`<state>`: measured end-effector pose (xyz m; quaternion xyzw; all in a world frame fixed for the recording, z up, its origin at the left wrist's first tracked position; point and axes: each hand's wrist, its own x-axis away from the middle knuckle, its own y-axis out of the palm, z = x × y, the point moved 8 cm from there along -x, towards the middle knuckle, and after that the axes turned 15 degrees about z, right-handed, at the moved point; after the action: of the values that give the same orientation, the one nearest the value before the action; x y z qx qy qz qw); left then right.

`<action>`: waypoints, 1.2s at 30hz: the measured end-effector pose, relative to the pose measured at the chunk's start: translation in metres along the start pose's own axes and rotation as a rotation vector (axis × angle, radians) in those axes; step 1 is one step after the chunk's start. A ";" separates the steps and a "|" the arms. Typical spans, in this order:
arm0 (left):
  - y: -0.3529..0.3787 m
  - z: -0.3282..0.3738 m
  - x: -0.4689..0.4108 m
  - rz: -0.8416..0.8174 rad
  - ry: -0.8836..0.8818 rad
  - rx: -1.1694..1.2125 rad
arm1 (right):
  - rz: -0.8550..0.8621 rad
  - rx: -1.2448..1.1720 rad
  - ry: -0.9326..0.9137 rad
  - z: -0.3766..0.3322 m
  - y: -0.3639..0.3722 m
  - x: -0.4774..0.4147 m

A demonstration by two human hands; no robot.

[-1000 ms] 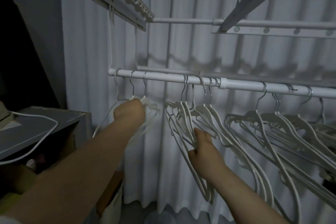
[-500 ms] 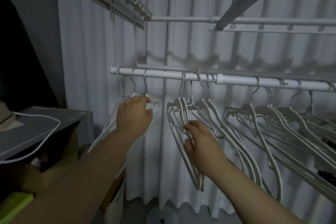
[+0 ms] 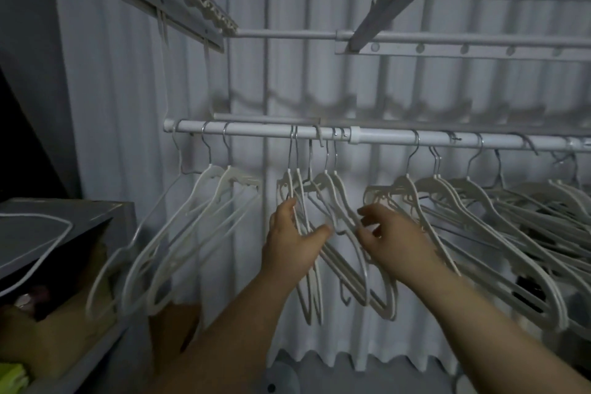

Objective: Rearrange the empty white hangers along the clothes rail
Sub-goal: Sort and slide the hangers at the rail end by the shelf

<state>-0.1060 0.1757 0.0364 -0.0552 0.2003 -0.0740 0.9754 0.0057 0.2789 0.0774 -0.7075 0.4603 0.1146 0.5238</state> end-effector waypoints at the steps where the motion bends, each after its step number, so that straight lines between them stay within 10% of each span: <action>1: 0.003 -0.001 0.002 0.004 -0.004 0.014 | -0.006 0.023 -0.006 0.000 0.002 0.002; 8: 0.002 -0.027 0.004 -0.040 -0.230 0.128 | 0.093 -0.011 -0.130 -0.018 0.008 0.001; 36: -0.105 -0.033 -0.031 0.106 -0.067 -0.176 | -0.143 0.648 -0.112 -0.050 0.073 -0.049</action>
<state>-0.1607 0.0755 0.0322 -0.1326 0.1760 -0.0026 0.9754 -0.0936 0.2603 0.0835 -0.5273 0.3927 -0.0362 0.7526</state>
